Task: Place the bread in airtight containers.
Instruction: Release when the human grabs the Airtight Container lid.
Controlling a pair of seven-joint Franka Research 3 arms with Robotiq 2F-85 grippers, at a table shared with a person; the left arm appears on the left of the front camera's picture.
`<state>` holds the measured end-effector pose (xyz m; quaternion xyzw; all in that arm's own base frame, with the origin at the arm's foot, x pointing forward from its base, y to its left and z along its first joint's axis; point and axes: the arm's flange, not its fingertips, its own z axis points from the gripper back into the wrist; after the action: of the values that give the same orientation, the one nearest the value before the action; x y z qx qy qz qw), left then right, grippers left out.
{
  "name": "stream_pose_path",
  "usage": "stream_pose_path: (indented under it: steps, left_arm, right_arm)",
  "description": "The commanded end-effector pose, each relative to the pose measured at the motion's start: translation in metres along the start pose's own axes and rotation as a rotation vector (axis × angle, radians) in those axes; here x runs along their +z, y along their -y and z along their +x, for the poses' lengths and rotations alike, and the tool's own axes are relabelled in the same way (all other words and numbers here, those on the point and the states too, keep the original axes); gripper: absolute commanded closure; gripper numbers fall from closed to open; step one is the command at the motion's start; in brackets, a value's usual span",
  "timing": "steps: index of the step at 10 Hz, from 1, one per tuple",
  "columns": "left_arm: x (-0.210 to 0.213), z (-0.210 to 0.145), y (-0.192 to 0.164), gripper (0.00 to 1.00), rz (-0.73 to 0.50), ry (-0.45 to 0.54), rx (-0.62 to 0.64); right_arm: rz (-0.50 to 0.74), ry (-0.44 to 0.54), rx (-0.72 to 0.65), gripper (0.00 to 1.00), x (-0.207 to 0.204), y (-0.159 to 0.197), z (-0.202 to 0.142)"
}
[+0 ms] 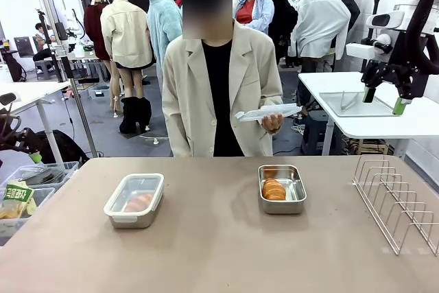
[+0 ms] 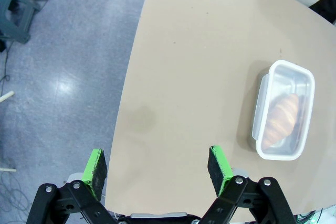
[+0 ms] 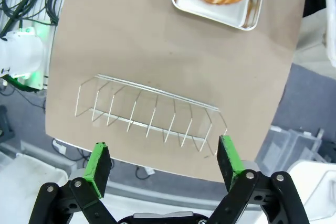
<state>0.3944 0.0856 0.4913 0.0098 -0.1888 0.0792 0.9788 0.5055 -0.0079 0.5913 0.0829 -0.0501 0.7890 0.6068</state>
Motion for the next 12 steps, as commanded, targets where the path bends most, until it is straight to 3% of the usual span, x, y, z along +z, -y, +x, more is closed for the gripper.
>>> stream_pose_path:
  steps: [1,12]
  left_arm:
    - [0.0011,0.0001,-0.0006,0.00,0.000,-0.003,0.002]
    - [0.0011,0.0001,-0.0006,0.00,0.000,-0.003,0.002]
  right_arm:
    - [0.010,0.000,0.000,0.00,0.0001,-0.0019,0.0007]
    - [0.010,0.000,0.000,0.00,0.0001,-0.0019,0.0007]
